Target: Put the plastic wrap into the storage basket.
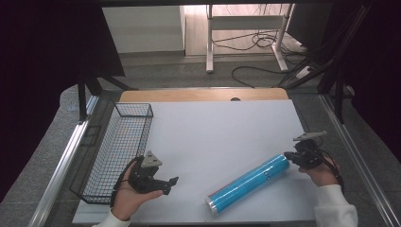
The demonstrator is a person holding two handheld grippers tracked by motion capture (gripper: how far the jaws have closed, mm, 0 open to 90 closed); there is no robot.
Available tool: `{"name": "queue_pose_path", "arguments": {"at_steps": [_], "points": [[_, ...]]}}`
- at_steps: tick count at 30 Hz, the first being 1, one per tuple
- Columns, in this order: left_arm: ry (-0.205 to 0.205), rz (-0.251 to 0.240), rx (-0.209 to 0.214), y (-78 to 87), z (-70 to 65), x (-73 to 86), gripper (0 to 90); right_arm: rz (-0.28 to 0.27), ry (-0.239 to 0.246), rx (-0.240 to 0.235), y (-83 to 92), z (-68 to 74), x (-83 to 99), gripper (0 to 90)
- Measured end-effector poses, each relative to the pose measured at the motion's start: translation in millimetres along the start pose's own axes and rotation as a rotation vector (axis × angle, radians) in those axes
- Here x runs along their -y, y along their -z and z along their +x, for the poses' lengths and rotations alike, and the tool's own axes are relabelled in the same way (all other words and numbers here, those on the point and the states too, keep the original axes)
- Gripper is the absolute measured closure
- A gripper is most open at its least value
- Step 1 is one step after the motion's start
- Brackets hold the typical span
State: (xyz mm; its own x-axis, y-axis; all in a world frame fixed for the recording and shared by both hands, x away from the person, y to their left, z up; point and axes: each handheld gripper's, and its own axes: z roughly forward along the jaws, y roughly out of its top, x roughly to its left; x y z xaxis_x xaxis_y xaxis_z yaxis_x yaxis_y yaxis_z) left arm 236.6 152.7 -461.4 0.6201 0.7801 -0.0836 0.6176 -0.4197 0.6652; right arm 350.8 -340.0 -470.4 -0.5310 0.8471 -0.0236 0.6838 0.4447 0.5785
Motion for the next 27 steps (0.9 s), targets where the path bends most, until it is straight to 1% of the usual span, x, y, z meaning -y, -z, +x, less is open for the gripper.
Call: {"name": "queue_pose_path", "arguments": {"at_steps": [3,6,8,9,10,13,15,17,20,23,25,27], "points": [[0.001,0.002,0.002,-0.7,-0.1,0.2,12.7,-0.016,-0.015,0.008,4.7,-2.2,3.2,89.5],[0.001,0.004,0.003,-1.2,0.2,0.7,12.7,-0.034,-0.046,0.015,11.9,-2.4,9.1,89.5],[0.001,0.004,0.005,-1.3,0.5,0.8,12.7,-0.040,-0.049,0.022,13.9,-2.5,11.4,89.4],[0.003,0.002,0.007,-1.3,1.0,1.0,12.7,-0.049,-0.069,0.021,19.8,-1.9,20.4,89.4],[0.002,0.003,0.007,-1.4,1.1,1.0,12.7,-0.050,-0.078,0.020,21.4,-0.9,23.9,89.5],[-0.001,0.003,0.006,-1.7,1.1,1.2,12.8,-0.056,-0.080,0.019,25.0,3.9,37.5,89.3],[-0.002,0.002,0.005,-2.0,0.7,0.9,12.8,-0.064,-0.086,0.008,26.7,8.4,44.0,88.6],[-0.004,0.004,0.008,-2.6,-0.5,0.3,12.8,-0.077,-0.081,0.006,27.8,12.6,48.2,82.4],[-0.010,0.006,0.010,-3.3,-2.3,-0.4,13.0,-0.094,-0.059,0.005,28.6,19.6,53.7,68.1],[-0.012,0.008,0.012,-5.1,-3.9,-0.9,13.2,-0.119,-0.081,0.014,29.2,23.1,59.5,53.3],[-0.012,0.009,0.011,-5.8,-4.9,-1.4,13.2,-0.135,-0.091,0.018,29.3,24.3,63.1,46.7],[-0.013,0.008,0.016,-7.4,-9.6,-4.8,13.3,-0.140,-0.087,0.029,29.8,23.8,64.1,42.7]]}}
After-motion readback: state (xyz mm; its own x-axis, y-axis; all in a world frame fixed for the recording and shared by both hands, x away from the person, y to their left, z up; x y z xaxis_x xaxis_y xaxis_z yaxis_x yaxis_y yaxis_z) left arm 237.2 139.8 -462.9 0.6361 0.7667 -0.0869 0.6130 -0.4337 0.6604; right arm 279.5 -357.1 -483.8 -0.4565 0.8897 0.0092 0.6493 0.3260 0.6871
